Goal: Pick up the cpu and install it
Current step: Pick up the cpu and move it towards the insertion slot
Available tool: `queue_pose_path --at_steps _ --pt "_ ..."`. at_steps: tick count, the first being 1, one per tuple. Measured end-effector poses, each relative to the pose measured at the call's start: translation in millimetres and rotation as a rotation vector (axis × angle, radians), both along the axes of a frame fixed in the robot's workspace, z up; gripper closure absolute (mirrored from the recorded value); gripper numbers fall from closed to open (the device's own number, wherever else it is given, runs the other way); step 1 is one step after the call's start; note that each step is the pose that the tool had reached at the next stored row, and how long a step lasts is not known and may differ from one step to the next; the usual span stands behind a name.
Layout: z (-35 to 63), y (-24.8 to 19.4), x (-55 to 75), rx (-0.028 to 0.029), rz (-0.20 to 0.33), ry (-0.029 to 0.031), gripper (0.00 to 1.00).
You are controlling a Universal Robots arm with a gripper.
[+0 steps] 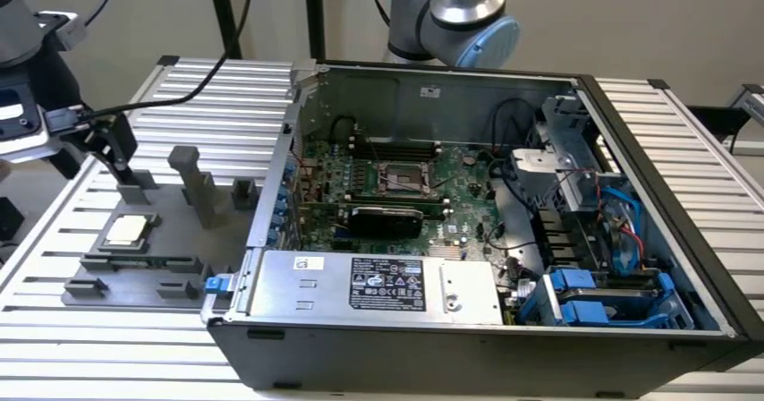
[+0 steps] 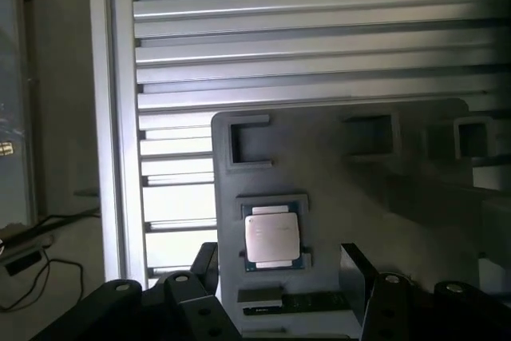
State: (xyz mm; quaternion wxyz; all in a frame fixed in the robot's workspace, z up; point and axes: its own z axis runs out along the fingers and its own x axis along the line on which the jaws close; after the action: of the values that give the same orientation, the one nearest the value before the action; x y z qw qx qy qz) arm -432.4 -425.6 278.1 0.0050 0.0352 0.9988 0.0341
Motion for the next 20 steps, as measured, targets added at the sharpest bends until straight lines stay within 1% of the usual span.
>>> queue_pose_path --at_steps 14,17,20 --pt "-25.4 -0.1 -0.1 0.0 0.0 0.0 0.29" --pt "-30.8 -0.8 0.0 0.0 0.0 0.0001 0.29" --pt "-36.3 -2.5 0.0 -0.0001 0.0 0.0002 0.29"
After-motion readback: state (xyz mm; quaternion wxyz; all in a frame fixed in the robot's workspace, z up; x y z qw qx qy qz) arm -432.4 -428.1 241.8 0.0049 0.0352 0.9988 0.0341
